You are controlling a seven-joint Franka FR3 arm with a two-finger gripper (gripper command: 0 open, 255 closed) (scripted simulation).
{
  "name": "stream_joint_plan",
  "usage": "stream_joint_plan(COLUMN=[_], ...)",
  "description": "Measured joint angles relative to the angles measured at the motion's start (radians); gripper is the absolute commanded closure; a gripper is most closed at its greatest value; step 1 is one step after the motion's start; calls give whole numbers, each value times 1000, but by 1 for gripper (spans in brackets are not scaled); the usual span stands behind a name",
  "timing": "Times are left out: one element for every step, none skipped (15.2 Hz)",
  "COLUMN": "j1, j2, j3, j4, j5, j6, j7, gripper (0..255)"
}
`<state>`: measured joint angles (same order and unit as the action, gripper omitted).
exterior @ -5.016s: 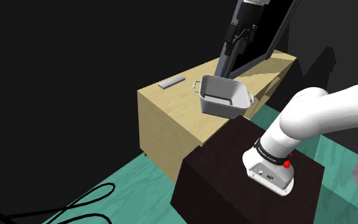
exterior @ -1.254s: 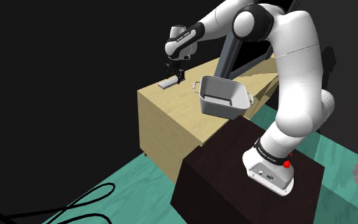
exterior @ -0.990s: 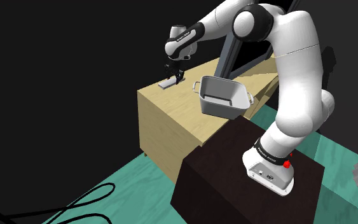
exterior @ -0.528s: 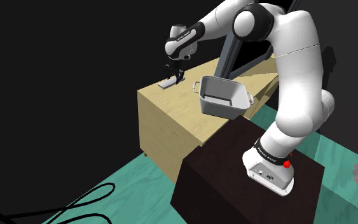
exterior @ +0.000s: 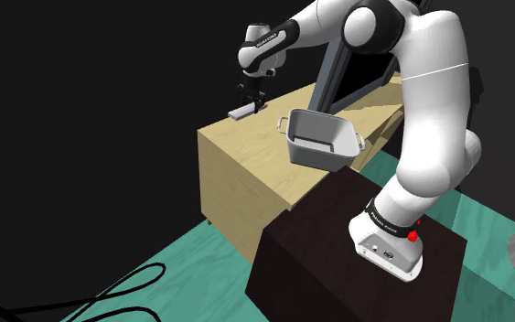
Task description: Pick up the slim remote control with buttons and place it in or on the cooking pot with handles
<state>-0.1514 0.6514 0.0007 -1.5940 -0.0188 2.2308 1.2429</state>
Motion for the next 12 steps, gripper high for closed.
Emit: stream_joint_plan(j1=[-1, -1, 0, -1, -1, -2, -2, -3, -1, -2, -2, -1], j2=[-4, -14, -23, -31, -36, -44, -49, -59, -66, -70, -77, -86], j3=[0, 0, 0, 0, 0, 0, 0, 0, 0, 0, 0, 0], j4=[8, 3, 2, 5, 9, 11, 16, 14, 16, 25, 25, 28], j5=[0, 0, 0, 0, 0, 1, 1, 1, 1, 1, 1, 1], j6=[-12, -17, -25, -36, -45, -55, -65, -73, -82, -95, -102, -113], j7=[-2, -2, 0, -2, -1, -4, -3, -5, -3, -4, -4, -3], gripper=[255, 255, 255, 255, 255, 255, 255, 255, 255, 255, 255, 255])
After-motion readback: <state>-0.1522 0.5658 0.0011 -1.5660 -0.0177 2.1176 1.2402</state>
